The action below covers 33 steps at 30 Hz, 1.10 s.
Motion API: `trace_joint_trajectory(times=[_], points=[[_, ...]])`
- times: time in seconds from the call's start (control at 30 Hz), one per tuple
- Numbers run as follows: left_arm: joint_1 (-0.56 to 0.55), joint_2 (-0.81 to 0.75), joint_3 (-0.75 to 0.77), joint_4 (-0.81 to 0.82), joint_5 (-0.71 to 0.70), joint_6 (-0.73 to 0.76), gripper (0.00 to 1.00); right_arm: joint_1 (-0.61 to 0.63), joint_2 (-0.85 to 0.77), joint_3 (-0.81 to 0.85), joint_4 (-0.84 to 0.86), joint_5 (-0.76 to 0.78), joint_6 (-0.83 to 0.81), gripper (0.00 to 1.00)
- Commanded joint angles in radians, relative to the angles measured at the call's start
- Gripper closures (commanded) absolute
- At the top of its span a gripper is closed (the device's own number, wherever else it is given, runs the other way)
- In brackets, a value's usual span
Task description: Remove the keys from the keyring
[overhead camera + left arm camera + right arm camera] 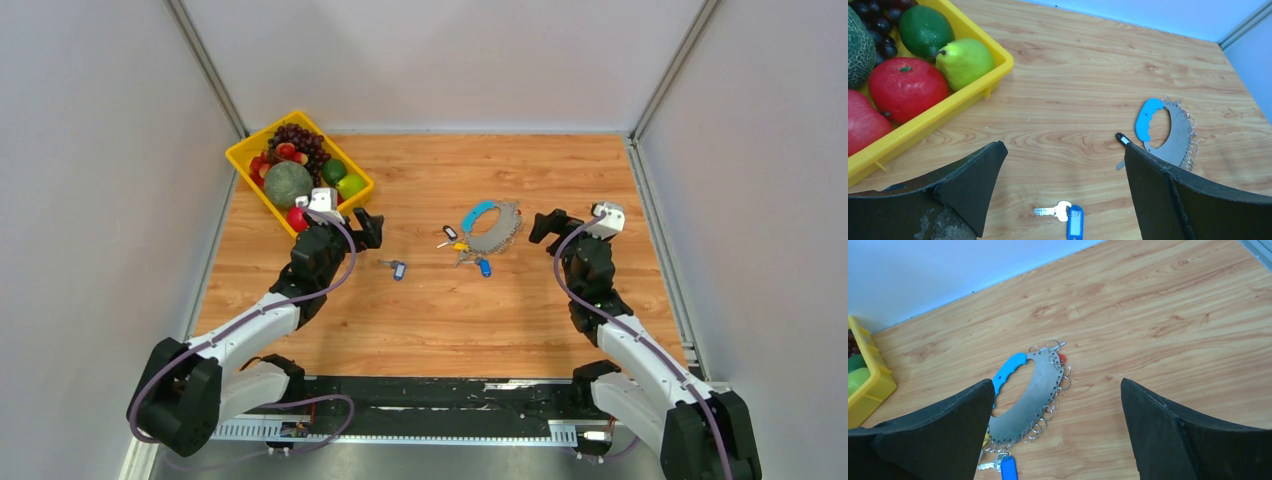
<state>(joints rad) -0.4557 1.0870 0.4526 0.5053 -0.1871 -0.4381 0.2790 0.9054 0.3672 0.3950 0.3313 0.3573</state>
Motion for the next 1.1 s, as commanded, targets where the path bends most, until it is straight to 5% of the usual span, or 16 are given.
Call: trace_joint_trajectory(times=[0.0,0.23,0.47,0.77,1.07], points=[[0.002,-0.008,0.029,0.020,0.016,-0.005,0.00,0.000,-0.024,0.073,-0.121,0.039,0.089,0.00],[0.003,-0.048,0.008,0.032,0.046,-0.007,0.00,-0.001,-0.070,0.141,-0.289,-0.020,0.105,0.00],[0.002,-0.001,-0.009,0.113,0.125,-0.029,0.00,0.001,0.025,0.206,-0.437,-0.006,0.323,0.13],[-0.007,0.230,0.096,0.135,0.304,-0.078,0.00,0.013,0.281,0.324,-0.506,-0.172,0.414,0.21],[-0.037,0.501,0.330,-0.012,0.415,-0.094,0.04,-0.011,0.436,0.373,-0.464,-0.247,0.432,0.32]])
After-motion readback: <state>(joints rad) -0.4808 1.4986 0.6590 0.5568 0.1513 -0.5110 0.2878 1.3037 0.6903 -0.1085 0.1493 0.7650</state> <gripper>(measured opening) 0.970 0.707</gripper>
